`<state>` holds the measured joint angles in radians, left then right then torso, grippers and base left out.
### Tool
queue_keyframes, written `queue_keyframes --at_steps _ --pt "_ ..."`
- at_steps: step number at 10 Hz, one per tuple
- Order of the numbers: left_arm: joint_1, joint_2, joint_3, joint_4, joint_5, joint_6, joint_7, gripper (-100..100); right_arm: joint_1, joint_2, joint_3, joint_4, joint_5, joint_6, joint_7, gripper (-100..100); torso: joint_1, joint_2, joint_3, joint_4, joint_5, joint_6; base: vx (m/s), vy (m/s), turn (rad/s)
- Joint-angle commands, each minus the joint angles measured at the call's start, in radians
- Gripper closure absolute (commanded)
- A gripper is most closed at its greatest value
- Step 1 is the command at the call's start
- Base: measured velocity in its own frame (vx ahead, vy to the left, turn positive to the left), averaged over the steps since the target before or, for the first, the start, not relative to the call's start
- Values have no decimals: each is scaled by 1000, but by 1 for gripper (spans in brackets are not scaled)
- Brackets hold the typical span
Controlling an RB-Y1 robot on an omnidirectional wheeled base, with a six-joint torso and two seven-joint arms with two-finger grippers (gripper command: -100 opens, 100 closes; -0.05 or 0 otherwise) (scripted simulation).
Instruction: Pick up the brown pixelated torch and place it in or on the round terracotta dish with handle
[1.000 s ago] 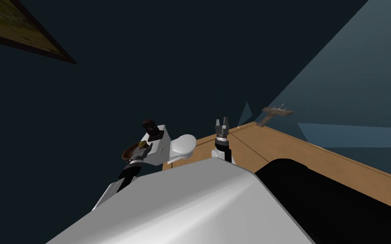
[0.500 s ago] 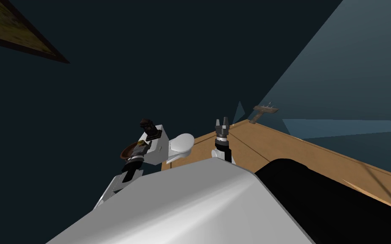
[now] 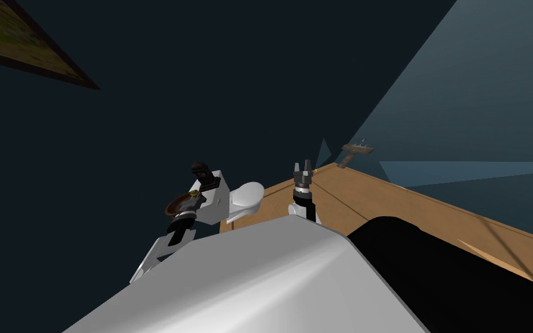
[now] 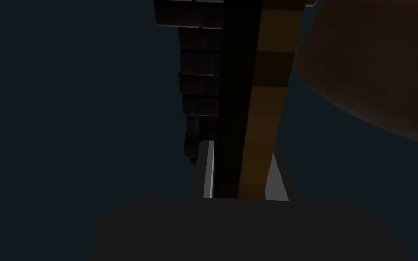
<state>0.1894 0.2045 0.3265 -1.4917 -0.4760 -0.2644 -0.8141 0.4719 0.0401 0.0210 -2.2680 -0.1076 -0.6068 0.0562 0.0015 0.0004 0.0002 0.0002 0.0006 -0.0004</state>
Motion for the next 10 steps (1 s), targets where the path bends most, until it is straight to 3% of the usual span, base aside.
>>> queue_keyframes --at_steps 1,2,3,4,10 --pt "0 0 0 0 0 0 0 100 0 0 0 0 0 0 0 0 0 0 0 0 0 0 0 0 0" --pt "0 0 0 0 0 0 0 100 0 0 0 0 0 0 0 0 0 0 0 0 0 0 0 0 0" --pt "0 0 0 0 0 0 0 0 0 0 0 0 0 0 0 0 0 0 0 0 0 0 0 0 0" --pt "34 3 -12 -20 2 -20 9 100 0 0 0 0 0 0 0 0 0 0 0 0 0 0 65 -5 182" --pt "166 16 -67 -106 5 -87 40 100 0 0 0 0 0 0 0 0 -1 -5 -3 -2 0 0 100 -17 144"
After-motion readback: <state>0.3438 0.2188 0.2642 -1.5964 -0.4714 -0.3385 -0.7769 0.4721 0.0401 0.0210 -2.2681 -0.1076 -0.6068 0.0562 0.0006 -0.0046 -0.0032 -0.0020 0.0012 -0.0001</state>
